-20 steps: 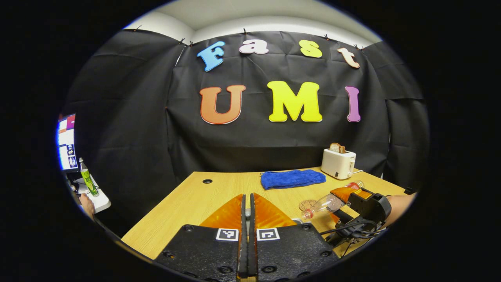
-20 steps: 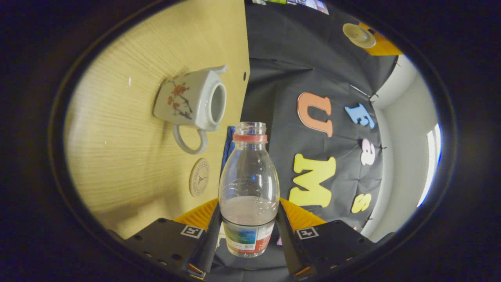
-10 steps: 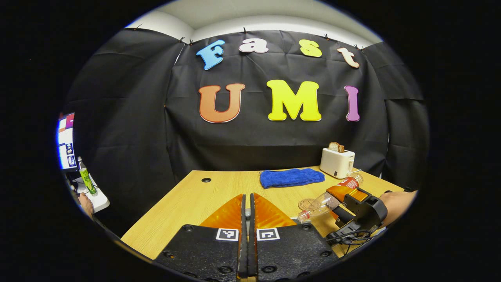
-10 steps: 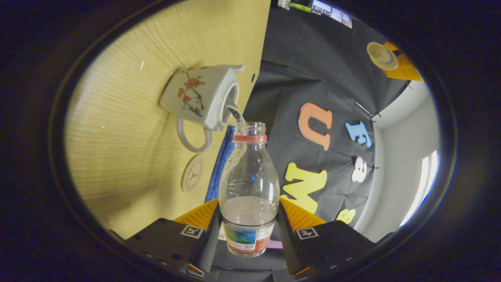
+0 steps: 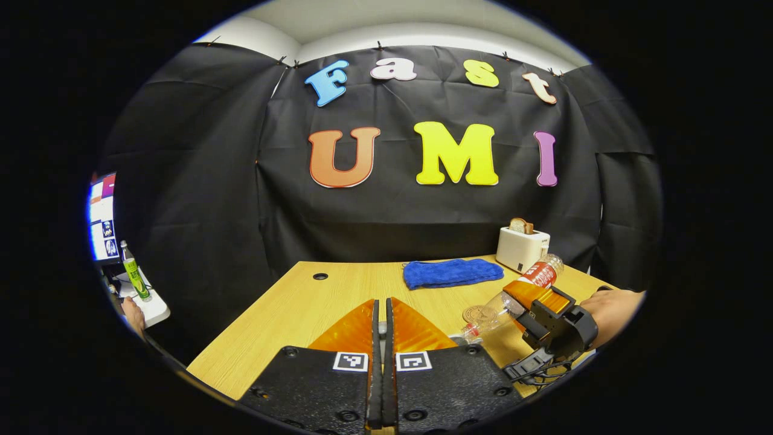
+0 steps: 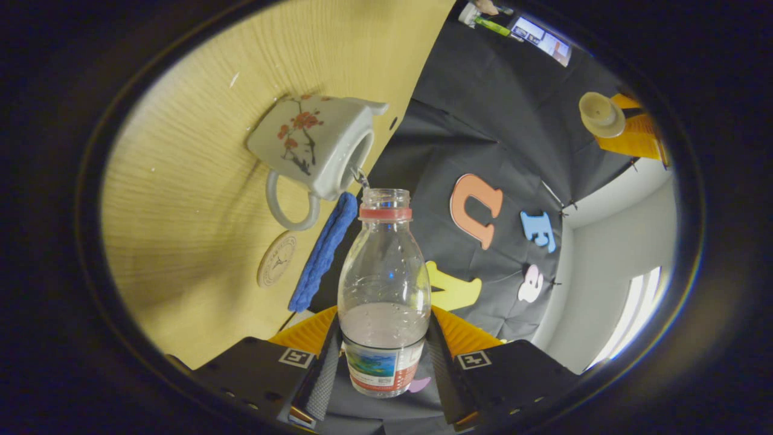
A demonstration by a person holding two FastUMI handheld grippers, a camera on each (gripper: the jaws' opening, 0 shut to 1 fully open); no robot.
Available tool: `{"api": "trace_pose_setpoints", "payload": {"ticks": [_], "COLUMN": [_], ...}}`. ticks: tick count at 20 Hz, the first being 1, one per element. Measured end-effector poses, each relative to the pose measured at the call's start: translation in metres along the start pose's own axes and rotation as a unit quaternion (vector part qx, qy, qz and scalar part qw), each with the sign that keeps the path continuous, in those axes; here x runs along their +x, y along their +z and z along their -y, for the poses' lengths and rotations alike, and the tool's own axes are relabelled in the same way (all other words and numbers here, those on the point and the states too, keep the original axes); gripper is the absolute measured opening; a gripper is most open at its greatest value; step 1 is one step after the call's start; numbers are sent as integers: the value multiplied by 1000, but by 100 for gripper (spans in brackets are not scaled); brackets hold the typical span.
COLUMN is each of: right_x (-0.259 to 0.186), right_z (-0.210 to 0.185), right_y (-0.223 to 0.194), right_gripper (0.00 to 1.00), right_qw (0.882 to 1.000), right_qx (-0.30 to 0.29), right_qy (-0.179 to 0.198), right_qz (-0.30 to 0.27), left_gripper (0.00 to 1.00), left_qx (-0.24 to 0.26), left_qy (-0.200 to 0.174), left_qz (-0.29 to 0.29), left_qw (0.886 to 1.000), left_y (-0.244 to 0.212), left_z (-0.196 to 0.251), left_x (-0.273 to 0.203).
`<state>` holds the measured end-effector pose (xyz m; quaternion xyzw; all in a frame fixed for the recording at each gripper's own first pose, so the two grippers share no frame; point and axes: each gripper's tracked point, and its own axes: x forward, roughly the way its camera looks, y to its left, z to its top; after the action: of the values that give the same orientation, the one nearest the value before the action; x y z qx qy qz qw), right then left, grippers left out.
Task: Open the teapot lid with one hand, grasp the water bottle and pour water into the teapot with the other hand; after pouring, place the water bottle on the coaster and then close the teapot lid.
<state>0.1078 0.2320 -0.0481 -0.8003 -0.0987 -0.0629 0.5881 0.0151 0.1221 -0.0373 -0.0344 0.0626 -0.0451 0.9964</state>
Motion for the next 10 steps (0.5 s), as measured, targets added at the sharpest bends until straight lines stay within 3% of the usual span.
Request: {"api": "trace_pose_setpoints", "payload": {"ticks": [10], "right_x": [1], "right_z": [38], "right_y": [8], "right_gripper": [70], "right_qw": [995], "right_qx": [-72], "right_qy": [-73], "right_qz": [19], "left_gripper": [3], "left_qx": [5], "left_qy": [-1], "left_qz": [-3], "left_qw": [1000], "left_y": [-3], "left_z": [1], "left_x": [1]}}
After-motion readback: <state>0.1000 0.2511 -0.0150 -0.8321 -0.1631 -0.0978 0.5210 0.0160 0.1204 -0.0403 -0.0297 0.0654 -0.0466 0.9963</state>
